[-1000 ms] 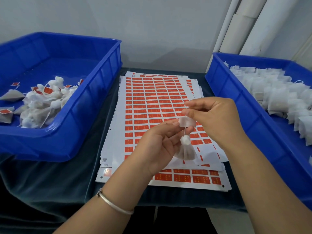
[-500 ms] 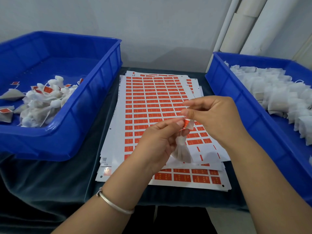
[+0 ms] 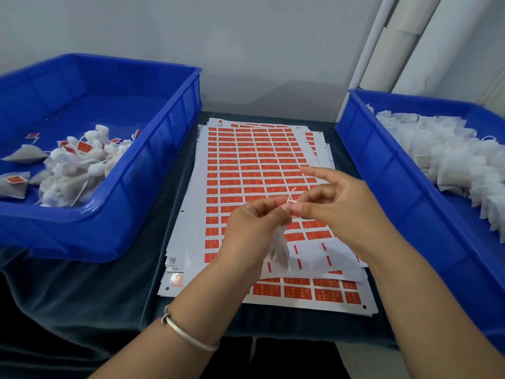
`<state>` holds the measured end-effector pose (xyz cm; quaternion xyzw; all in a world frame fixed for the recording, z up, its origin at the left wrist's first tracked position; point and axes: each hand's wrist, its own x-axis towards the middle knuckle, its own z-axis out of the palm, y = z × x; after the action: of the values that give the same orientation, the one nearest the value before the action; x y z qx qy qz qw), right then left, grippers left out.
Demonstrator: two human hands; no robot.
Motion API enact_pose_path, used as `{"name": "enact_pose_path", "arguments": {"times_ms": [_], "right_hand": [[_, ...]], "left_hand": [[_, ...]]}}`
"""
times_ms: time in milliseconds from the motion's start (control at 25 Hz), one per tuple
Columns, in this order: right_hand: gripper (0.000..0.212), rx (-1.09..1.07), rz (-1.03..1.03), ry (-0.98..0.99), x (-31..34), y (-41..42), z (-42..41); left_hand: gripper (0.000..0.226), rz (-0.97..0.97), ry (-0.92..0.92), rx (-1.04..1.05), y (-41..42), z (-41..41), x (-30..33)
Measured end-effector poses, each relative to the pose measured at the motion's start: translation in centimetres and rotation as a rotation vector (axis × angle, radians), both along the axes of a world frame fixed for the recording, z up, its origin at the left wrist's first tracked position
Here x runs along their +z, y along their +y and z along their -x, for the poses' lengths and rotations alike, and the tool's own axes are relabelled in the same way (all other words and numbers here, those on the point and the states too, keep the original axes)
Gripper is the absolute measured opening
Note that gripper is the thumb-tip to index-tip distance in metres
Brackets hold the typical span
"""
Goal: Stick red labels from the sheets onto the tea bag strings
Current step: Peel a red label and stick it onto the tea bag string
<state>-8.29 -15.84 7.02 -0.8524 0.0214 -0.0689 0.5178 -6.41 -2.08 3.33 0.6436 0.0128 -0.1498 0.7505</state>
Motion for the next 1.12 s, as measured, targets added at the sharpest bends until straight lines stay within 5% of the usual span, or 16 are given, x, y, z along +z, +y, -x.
{"name": "enact_pose_path", "arguments": {"times_ms": [320,560,800,960,1120], "right_hand": [[0.053,-0.047,-0.087,-0.065,-1.3,0.9,-0.7],[0.053,-0.019,-0.187,-0.053,-1.4,3.0,-1.5],[0.036,0.010,-0.243,0.064,-2.7,4.3,-1.6],[0.028,0.009,-0.275,0.095,-3.4,4.4,-1.6],[0.026,0.037,-0.252,0.141,-3.7,4.4,-1.5]], "left_hand": [[0.015,-0.389,-0.246,-0.019,1.7,-2.2,1.9],[0.005,-0.138,-0.276,0.170,6.0,-4.4,7.4],[0.017,-0.208,-0.673,0.627,13.7,-9.6,12.2],[0.017,-0.658,-0.499,0.628,17.2,-14.7,11.9],[0.019,-1.200,-0.250,0.357,17.8,-16.4,9.5]]}}
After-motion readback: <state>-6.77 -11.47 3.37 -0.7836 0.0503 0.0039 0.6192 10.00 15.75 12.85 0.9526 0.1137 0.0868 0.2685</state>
